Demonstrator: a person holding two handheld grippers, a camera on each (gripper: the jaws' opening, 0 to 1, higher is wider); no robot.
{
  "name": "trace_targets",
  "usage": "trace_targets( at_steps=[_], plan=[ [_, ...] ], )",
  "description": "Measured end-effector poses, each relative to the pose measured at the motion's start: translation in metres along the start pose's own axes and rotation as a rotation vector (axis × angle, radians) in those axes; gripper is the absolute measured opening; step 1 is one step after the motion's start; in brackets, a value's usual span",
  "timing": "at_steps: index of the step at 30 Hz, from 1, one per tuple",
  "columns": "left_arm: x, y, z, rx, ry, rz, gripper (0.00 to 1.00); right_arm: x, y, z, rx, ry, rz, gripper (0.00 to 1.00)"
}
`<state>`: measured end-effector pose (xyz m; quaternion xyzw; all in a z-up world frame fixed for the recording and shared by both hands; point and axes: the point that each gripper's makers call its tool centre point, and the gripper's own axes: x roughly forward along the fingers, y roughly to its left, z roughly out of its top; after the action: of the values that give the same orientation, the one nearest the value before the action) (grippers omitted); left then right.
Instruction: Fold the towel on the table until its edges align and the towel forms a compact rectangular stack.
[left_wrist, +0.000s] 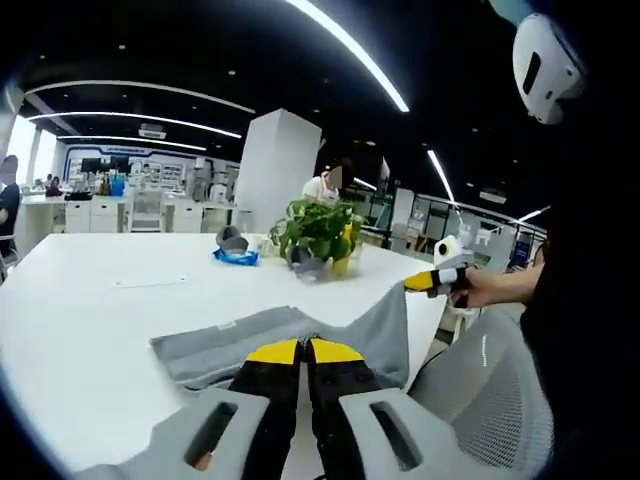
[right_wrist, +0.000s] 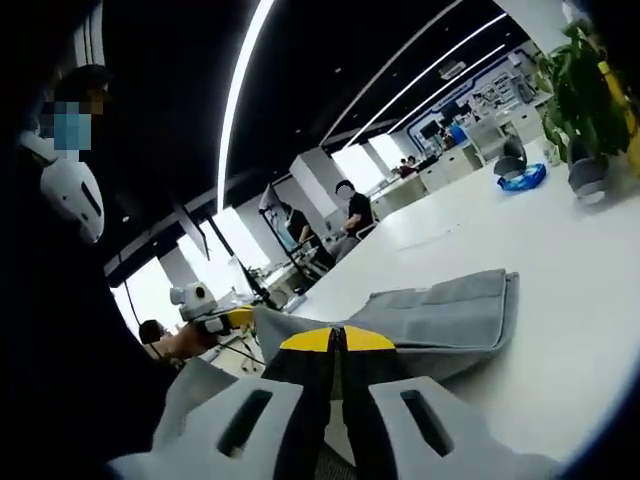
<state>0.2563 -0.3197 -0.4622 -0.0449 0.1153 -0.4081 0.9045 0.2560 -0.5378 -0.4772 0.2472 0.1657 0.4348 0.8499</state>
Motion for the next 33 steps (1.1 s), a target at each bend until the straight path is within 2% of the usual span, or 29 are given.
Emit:
trace_targets(
  at_steps=[5,10,22,25,29,33],
  plan=[
    [-0.006,0.003,0.011,0.029,-0.007,0.009,0.02,-0.006,0.004,0.009,-0.002,-0.015,0.010,0.00],
    [-0.017,0.007,0.024,0.016,-0.045,0.016,0.02,-0.015,0.007,0.018,0.004,-0.043,0.001,0.00],
    [-0.025,0.005,0.038,0.012,-0.076,0.024,0.02,-0.027,0.020,0.040,-0.006,-0.108,-0.011,0.00],
    [-0.028,0.005,0.041,0.018,-0.079,0.024,0.02,-0.026,0.029,0.047,-0.011,-0.119,-0.019,0.00],
    [-0.034,0.008,0.044,0.030,-0.072,0.038,0.02,-0.022,0.045,0.054,-0.061,-0.114,-0.016,0.00],
    [-0.041,0.018,0.040,0.002,-0.077,0.062,0.02,-0.021,0.040,0.052,-0.040,-0.111,-0.024,0.00]
  ],
)
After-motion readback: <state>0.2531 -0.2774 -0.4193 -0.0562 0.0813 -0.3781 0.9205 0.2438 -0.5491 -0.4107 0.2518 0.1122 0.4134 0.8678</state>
